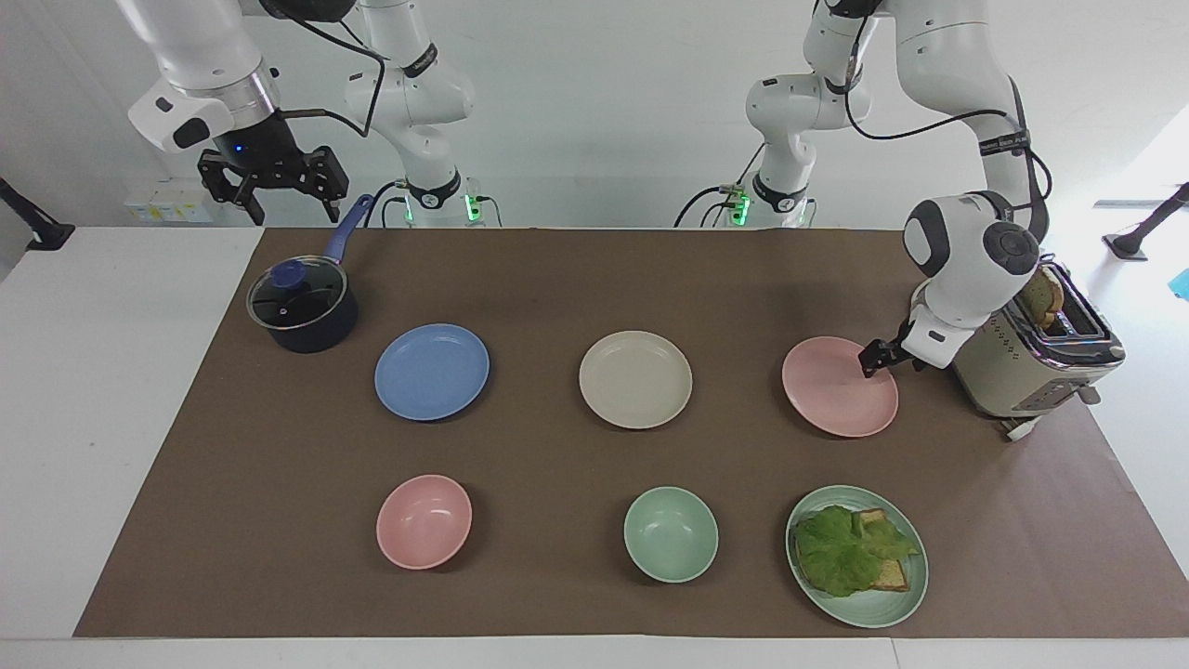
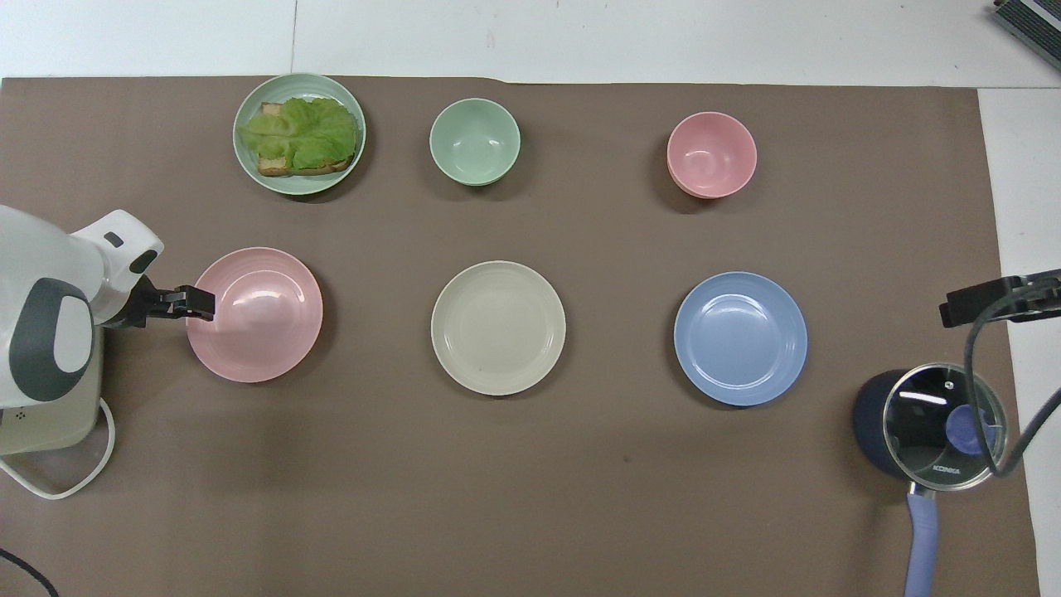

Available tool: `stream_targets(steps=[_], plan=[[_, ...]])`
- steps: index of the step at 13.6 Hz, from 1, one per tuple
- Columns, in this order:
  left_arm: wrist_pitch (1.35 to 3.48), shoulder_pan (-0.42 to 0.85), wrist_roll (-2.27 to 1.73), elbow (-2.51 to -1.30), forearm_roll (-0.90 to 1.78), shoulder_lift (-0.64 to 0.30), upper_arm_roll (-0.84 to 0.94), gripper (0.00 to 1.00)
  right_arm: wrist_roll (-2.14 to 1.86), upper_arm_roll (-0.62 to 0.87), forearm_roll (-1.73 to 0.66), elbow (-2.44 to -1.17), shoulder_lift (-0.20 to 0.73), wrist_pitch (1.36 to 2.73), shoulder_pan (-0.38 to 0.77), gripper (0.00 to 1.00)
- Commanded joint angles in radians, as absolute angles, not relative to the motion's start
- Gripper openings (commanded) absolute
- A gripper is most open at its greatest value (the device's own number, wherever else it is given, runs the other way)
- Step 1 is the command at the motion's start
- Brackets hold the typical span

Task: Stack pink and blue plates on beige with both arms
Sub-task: 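Reach the left gripper to the pink plate rim and grasp it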

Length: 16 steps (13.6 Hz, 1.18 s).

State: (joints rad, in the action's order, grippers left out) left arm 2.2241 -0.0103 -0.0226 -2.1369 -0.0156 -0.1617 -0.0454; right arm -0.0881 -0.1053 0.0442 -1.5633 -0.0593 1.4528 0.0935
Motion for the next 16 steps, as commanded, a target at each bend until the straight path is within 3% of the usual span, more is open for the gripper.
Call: stream_targets(steps=[1,2,3,10,16], plan=[[2.257,-0.02,-0.064,-2.171,-0.017,-0.149,-0.04,0.61,-0.115,-0.101,0.043,-1.574,-0.067,1.456,0.08,1.0],[2.256,-0.014,-0.099,-2.171,-0.017,-0.149,-0.04,0.05,-0.117,-0.101,0.043,-1.574,-0.067,1.457,0.08,1.0],[2.258,-0.011,-0.119,-2.171,-0.018,-0.149,-0.04,0.0,-0.117,-0.101,0.044,-1.574,-0.067,1.456,0.08,1.0],[2.209,-0.02,-0.104,-2.154,-0.018,-0.149,-0.04,0.0,-0.117,-0.103,0.043,-1.575,-0.067,1.457,0.08,1.0],[1.84,-0.008,-0.113,-1.913,0.084,-0.115,-0.031,0.0,-0.117,-0.101,0.043,-1.575,-0.067,1.457,0.072,1.0]])
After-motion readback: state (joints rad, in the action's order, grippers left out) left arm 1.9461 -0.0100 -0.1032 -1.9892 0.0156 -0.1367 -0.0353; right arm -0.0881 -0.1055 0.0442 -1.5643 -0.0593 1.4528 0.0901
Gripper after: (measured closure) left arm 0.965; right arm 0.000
